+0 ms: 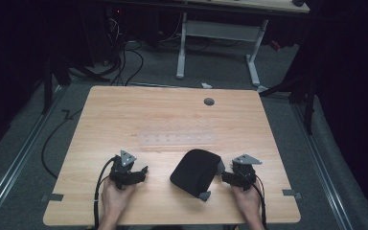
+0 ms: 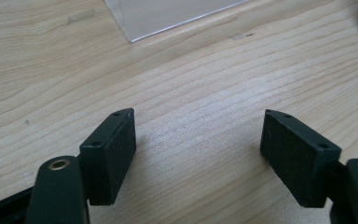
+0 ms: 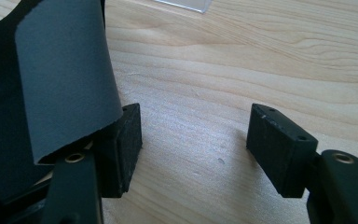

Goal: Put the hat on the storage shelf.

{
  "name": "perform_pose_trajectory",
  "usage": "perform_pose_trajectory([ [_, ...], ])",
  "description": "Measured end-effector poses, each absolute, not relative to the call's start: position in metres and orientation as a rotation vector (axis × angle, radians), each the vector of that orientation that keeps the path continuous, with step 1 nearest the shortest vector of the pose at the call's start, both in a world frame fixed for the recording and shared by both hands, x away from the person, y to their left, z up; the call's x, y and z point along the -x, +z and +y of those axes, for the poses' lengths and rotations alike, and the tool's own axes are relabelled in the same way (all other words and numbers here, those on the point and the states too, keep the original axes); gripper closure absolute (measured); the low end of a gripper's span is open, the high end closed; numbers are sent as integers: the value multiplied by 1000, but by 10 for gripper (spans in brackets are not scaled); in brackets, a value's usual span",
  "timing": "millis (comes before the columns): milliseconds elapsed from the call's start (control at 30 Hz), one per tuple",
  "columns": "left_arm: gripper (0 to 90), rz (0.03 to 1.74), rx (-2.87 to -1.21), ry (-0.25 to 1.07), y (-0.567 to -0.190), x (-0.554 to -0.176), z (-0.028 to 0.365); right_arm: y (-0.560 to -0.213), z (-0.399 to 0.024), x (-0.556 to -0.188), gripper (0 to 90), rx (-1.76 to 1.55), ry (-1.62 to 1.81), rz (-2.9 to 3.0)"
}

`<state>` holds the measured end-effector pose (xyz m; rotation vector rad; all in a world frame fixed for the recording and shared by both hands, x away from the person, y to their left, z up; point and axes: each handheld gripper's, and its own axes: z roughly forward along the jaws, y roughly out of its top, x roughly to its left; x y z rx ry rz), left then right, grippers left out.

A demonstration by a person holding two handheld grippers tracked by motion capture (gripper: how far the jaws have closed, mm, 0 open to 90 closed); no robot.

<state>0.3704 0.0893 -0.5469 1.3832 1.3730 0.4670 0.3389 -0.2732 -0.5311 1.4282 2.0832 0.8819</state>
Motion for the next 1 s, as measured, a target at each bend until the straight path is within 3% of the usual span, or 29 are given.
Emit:
perform_pose_trajectory([
  [333, 261, 1374, -1383, 465, -547, -370, 89, -531, -274, -339, 362, -1436, 883, 2078],
  [667, 261, 1375, -1383, 463, -547, -369, 89, -531, -278, -340, 262, -1470, 857, 2060],
  [800, 261, 1375, -1384, 463, -547, -369, 89, -530, -281, -338, 276, -1480, 850, 2061],
  [1000, 261, 1376, -1383, 463, -547, -369, 89, -527, -290, -328, 425, -1507, 872, 2037],
])
